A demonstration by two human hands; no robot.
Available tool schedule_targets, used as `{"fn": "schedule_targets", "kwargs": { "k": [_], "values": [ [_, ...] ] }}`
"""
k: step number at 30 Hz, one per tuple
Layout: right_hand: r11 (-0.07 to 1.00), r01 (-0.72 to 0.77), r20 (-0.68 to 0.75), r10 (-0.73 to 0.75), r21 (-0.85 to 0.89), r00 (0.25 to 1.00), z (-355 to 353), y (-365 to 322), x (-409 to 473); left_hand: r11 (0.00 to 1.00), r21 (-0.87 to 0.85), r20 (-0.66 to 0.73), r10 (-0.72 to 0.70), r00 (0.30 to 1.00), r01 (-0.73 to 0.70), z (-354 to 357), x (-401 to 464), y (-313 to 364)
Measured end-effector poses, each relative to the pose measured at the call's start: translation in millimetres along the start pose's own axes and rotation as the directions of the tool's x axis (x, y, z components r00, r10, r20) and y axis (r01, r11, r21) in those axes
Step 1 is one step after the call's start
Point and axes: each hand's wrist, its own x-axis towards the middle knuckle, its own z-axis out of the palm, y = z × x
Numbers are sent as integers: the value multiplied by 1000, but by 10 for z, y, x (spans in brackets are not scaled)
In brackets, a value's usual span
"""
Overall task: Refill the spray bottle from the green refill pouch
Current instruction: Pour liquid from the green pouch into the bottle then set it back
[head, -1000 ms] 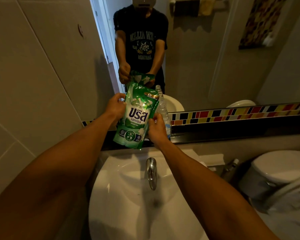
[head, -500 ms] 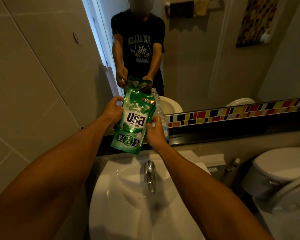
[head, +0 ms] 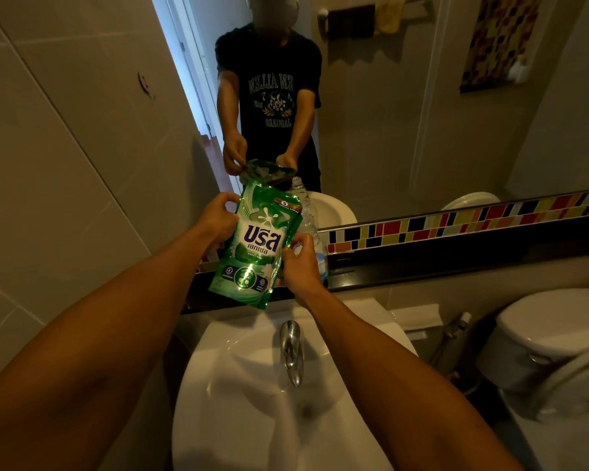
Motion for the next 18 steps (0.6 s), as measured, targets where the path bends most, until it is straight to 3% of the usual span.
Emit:
{"fn": "schedule_targets", "kwargs": {
  "k": [18],
  "values": [
    [995, -34, 22, 32, 91, 999, 59, 17, 44, 998, 64, 26, 3, 1000, -4, -48, 56, 91]
  ]
}}
